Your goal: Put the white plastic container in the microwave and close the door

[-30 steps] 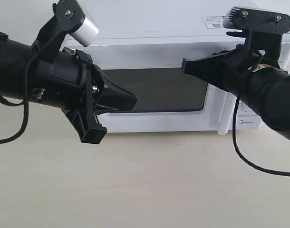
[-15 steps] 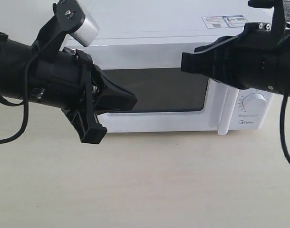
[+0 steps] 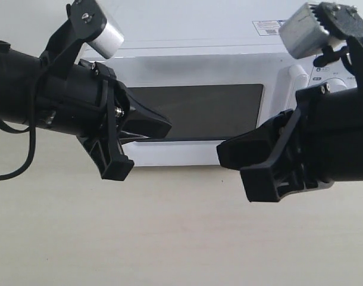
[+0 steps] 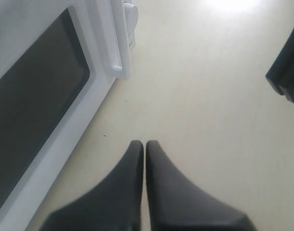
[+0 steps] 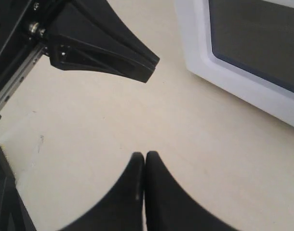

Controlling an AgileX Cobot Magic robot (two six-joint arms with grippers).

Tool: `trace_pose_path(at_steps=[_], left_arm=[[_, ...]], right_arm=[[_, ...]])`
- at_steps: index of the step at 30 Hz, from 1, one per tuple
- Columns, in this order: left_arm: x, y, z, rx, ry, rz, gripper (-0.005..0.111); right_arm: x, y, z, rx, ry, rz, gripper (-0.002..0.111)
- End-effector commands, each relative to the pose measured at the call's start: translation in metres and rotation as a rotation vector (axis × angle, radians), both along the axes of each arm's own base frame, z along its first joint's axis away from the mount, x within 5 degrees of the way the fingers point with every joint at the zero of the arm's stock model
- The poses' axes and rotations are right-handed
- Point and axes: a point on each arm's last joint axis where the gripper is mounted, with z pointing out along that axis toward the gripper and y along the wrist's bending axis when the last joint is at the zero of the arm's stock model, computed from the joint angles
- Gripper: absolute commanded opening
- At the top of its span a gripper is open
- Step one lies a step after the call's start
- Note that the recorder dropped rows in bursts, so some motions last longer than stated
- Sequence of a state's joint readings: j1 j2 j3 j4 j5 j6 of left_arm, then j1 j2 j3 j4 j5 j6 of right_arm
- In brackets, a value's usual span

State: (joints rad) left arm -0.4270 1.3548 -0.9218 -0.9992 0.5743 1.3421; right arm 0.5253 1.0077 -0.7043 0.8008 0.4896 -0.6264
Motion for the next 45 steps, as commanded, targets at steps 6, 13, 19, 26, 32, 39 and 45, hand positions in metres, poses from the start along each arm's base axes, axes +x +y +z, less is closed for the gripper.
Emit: trace_pose_path(at_steps=[6, 13, 19, 26, 32, 39, 45], left_arm=[[-0.001, -0.001, 0.0, -0.017, 0.012, 0.01, 0.004], [-0.001, -0.001, 0.0, -0.017, 0.012, 0.01, 0.004], [-0.001, -0.001, 0.0, -0.017, 0.012, 0.01, 0.004], [-0.001, -0.001, 0.0, -0.017, 0.012, 0.01, 0.004], [-0.001, -0.001, 0.0, -0.017, 0.012, 0.01, 0.004], [-0.001, -0.001, 0.0, -0.017, 0.012, 0.01, 0.004], [-0.001, -0.001, 0.0, -0.017, 0.012, 0.01, 0.004]], right_arm=[[-0.001, -0.001, 0.003, 0.001, -0.012, 0.0, 0.0], [-0.001, -0.001, 0.003, 0.0, -0.009, 0.003, 0.0], [-0.006, -0.006, 0.006, -0.045, -0.061, 0.028, 0.0], [-0.039, -0.028, 0.02, -0.044, -0.214, 0.034, 0.0], [-0.075, -0.059, -0.006, -0.006, -0.393, -0.073, 0.0], [-0.101, -0.092, -0.033, 0.054, -0.577, -0.302, 0.0], [-0.114, -0.104, -0.052, 0.067, -0.671, -0.422, 0.0]])
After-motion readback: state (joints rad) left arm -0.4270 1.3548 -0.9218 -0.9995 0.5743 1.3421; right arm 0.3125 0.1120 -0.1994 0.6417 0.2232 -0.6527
